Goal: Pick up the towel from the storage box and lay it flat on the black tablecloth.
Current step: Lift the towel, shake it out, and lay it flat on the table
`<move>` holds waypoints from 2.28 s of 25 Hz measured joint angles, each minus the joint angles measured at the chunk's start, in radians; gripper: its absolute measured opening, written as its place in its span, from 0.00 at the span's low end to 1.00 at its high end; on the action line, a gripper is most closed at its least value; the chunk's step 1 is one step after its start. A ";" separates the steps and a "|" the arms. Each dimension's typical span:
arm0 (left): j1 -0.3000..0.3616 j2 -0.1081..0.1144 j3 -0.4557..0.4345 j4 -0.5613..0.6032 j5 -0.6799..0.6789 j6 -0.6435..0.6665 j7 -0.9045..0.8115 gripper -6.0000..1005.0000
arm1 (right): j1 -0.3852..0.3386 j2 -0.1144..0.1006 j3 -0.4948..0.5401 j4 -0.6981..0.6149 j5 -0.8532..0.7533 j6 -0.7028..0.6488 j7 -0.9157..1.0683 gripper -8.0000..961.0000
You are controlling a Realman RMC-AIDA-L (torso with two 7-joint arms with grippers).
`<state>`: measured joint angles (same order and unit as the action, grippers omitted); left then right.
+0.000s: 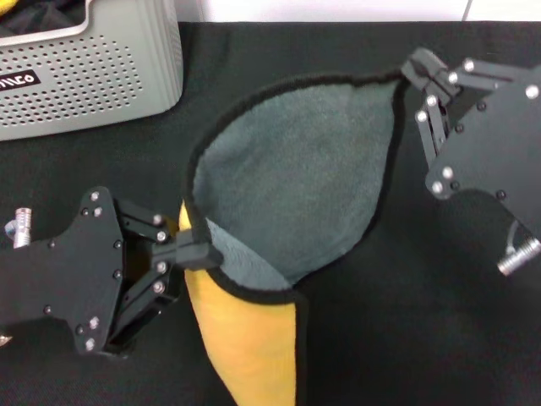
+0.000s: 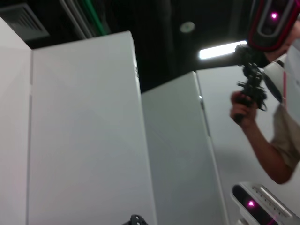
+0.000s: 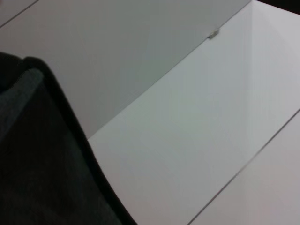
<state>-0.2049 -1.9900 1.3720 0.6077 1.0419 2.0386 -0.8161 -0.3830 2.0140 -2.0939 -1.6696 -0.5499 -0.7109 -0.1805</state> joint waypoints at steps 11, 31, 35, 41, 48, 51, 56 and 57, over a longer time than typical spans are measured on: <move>-0.034 0.054 0.033 0.107 0.057 -0.003 -0.086 0.01 | -0.177 0.010 0.021 -0.062 -0.018 -0.104 -0.064 0.01; -0.059 0.094 0.034 0.261 0.058 -0.001 -0.219 0.01 | -0.321 0.008 0.033 -0.121 -0.030 -0.071 -0.045 0.01; -0.074 0.091 0.028 0.256 0.058 -0.003 -0.222 0.01 | -0.281 -0.007 0.036 -0.109 -0.030 0.007 0.006 0.01; -0.104 0.078 -0.016 0.234 0.088 -0.005 -0.235 0.01 | -0.272 -0.015 0.032 -0.121 -0.032 0.077 0.021 0.01; -0.156 0.022 -0.065 0.207 0.250 -0.008 -0.261 0.01 | -0.282 -0.011 0.009 -0.137 -0.095 0.072 0.027 0.01; -0.164 -0.004 -0.162 0.181 0.336 -0.013 -0.260 0.01 | -0.265 -0.014 0.001 -0.133 -0.095 0.077 0.039 0.01; -0.167 -0.019 -0.293 0.162 0.446 -0.048 -0.248 0.01 | -0.161 -0.023 0.005 -0.063 -0.093 0.083 0.121 0.01; -0.167 -0.019 -0.299 0.162 0.455 -0.059 -0.248 0.01 | -0.142 -0.024 0.007 -0.050 -0.092 0.085 0.132 0.01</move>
<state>-0.3715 -2.0095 1.0730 0.7698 1.4970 1.9798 -1.0638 -0.5250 1.9904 -2.0870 -1.7195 -0.6414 -0.6263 -0.0484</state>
